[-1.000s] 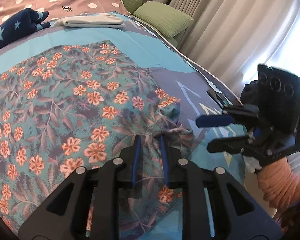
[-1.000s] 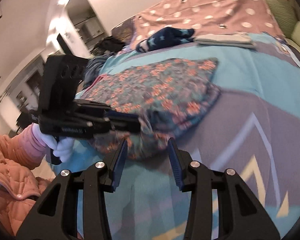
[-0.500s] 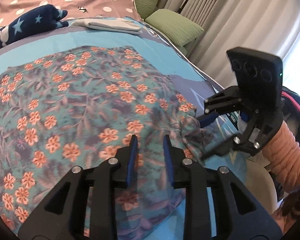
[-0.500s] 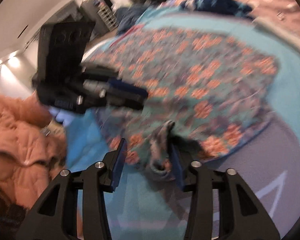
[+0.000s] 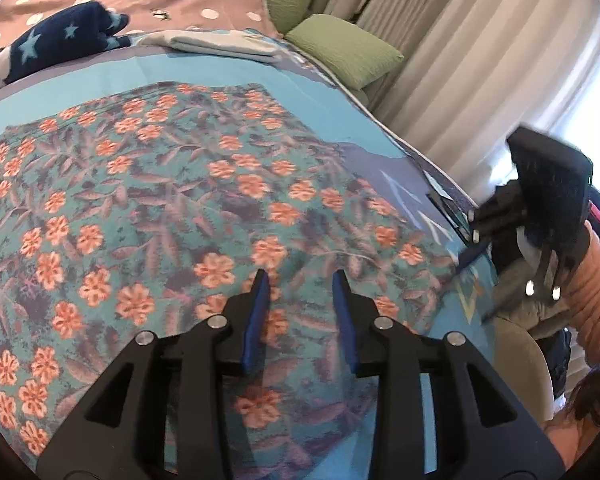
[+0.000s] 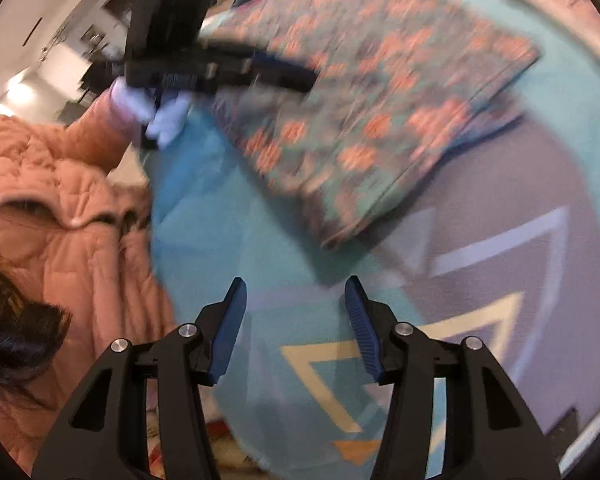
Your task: Fold small clothes
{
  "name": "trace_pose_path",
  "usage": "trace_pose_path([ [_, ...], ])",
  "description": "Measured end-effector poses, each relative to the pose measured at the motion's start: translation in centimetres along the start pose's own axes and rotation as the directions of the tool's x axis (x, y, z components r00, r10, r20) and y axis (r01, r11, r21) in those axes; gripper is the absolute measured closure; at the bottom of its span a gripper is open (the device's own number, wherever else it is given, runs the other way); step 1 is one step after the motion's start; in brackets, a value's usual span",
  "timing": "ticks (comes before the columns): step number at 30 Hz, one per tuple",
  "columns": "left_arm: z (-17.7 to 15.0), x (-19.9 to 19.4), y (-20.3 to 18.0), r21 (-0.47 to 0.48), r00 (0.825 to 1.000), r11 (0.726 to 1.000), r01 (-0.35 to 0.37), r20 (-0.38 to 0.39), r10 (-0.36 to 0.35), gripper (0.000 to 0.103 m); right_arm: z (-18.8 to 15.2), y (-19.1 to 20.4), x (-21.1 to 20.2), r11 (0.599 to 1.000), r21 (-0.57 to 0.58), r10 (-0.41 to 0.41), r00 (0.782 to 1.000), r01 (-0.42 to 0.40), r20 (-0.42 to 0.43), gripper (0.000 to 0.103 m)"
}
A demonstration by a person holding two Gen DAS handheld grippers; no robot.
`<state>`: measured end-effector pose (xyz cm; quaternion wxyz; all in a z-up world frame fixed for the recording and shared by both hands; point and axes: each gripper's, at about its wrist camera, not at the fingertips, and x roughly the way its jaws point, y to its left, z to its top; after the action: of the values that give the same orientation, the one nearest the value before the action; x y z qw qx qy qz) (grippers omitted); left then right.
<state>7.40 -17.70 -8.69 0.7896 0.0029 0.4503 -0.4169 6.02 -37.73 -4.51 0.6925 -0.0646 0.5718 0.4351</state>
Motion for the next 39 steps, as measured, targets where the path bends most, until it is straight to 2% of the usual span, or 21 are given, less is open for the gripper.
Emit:
trace_pose_path([
  [2, -0.2, 0.1, -1.3, 0.049, 0.999, 0.998, 0.033, -0.007, -0.033, 0.071, -0.2, 0.1, -1.8, 0.999, 0.046, -0.018, 0.993, 0.013, 0.117, 0.050],
  [4, -0.5, 0.2, -2.7, 0.104, 0.998, 0.993, 0.055, -0.018, -0.053, 0.071, -0.6, 0.2, -2.7, 0.995, 0.094, -0.042, 0.974, 0.021, 0.222, 0.050],
  [9, -1.3, 0.6, -4.2, 0.153, 0.998, 0.987, 0.054, -0.034, -0.049, 0.071, -1.7, 0.4, 0.8, 0.992, 0.123, -0.053, 0.970, 0.024, 0.236, 0.053],
  [11, -1.5, 1.0, -4.2, 0.144, 0.998, 0.989, 0.045, -0.042, -0.040, 0.071, -1.3, -0.4, 1.5, 0.986, 0.163, -0.024, 0.954, -0.026, 0.298, 0.069],
  [12, -1.7, 1.1, -4.0, 0.139, 0.999, 0.989, 0.039, -0.042, -0.033, 0.071, -0.8, -1.1, 1.6, 0.981, 0.190, -0.026, 0.946, -0.038, 0.324, 0.094],
  [14, -1.9, 1.1, -3.5, 0.137, 0.999, 0.990, 0.032, -0.034, -0.028, 0.070, -1.0, -1.6, 1.1, 0.973, 0.216, -0.012, 0.926, -0.076, 0.377, 0.094],
  [15, -2.0, 1.1, -3.3, 0.129, 0.999, 0.991, 0.028, -0.030, -0.025, 0.070, -1.7, -1.1, 0.5, 0.979, 0.188, -0.003, 0.916, -0.079, 0.402, 0.095],
  [17, -2.5, 0.9, -3.2, 0.134, 0.999, 0.991, 0.030, -0.021, -0.028, 0.070, -3.0, -1.2, -0.5, 0.981, 0.179, 0.003, 0.923, -0.077, 0.384, 0.101],
  [19, -2.6, 1.0, -3.1, 0.137, 0.999, 0.990, 0.027, -0.022, -0.025, 0.070, -4.9, -2.2, -1.4, 0.967, 0.253, -0.069, 0.940, -0.019, 0.335, 0.103],
  [22, -2.4, 1.0, -2.9, 0.124, 0.999, 0.991, 0.040, -0.022, -0.038, 0.070, -7.4, -4.0, -2.3, 0.919, 0.393, -0.174, 0.937, 0.043, 0.303, 0.103],
  [23, -2.4, 0.9, -2.9, 0.123, 0.999, 0.992, 0.043, -0.022, -0.040, 0.071, -7.9, -4.1, -2.6, 0.905, 0.423, -0.195, 0.928, 0.046, 0.316, 0.103],
  [25, -2.3, 0.9, -3.1, 0.129, 0.999, 0.990, 0.051, -0.026, -0.048, 0.072, -8.2, -3.3, -3.2, 0.894, 0.447, -0.205, 0.893, 0.005, 0.401, 0.101],
  [28, -2.0, 1.2, -4.1, 0.154, 0.996, 0.985, 0.080, -0.038, -0.075, 0.072, -6.5, -0.7, -3.2, 0.913, 0.407, -0.211, 0.842, -0.011, 0.497, 0.101],
  [31, -2.2, 1.7, -5.8, 0.194, 0.992, 0.973, 0.124, -0.055, -0.116, 0.070, -3.6, 1.0, -2.1, 0.928, 0.371, -0.194, 0.814, -0.029, 0.548, 0.101],
  [32, -2.5, 2.1, -6.5, 0.200, 0.984, 0.965, 0.170, -0.081, -0.156, 0.070, -3.0, 1.2, -1.7, 0.929, 0.368, -0.183, 0.813, -0.041, 0.552, 0.101],
  [33, -2.8, 2.3, -6.9, 0.209, 0.982, 0.961, 0.181, -0.092, -0.165, 0.070, -2.6, 0.8, -0.9, 0.922, 0.382, -0.175, 0.823, -0.055, 0.540, 0.101],
  [34, -3.2, 2.5, -7.4, 0.231, 0.985, 0.959, 0.165, -0.096, -0.146, 0.070, -2.6, 0.1, 0.1, 0.904, 0.426, -0.195, 0.844, -0.043, 0.500, 0.101],
  [35, -3.4, 2.6, -7.5, 0.243, 0.986, 0.958, 0.153, -0.097, -0.133, 0.070, -2.8, -0.9, 1.7, 0.867, 0.498, -0.249, 0.874, 0.009, 0.417, 0.103],
  [36, -3.5, 2.6, -7.4, 0.237, 0.985, 0.959, 0.158, -0.103, -0.137, 0.070, -3.6, -1.8, 2.5, 0.849, 0.529, -0.266, 0.875, 0.015, 0.403, 0.103],
  [37, -3.5, 2.4, -7.1, 0.215, 0.983, 0.961, 0.172, -0.101, -0.154, 0.070, -4.5, -2.2, 2.5, 0.847, 0.529, -0.240, 0.854, -0.047, 0.461, 0.103],
  [39, -3.2, 2.0, -6.8, 0.184, 0.978, 0.963, 0.197, -0.103, -0.181, 0.070, -5.8, -2.9, 1.9, 0.811, 0.568, -0.205, 0.842, -0.139, 0.499, 0.103],
])
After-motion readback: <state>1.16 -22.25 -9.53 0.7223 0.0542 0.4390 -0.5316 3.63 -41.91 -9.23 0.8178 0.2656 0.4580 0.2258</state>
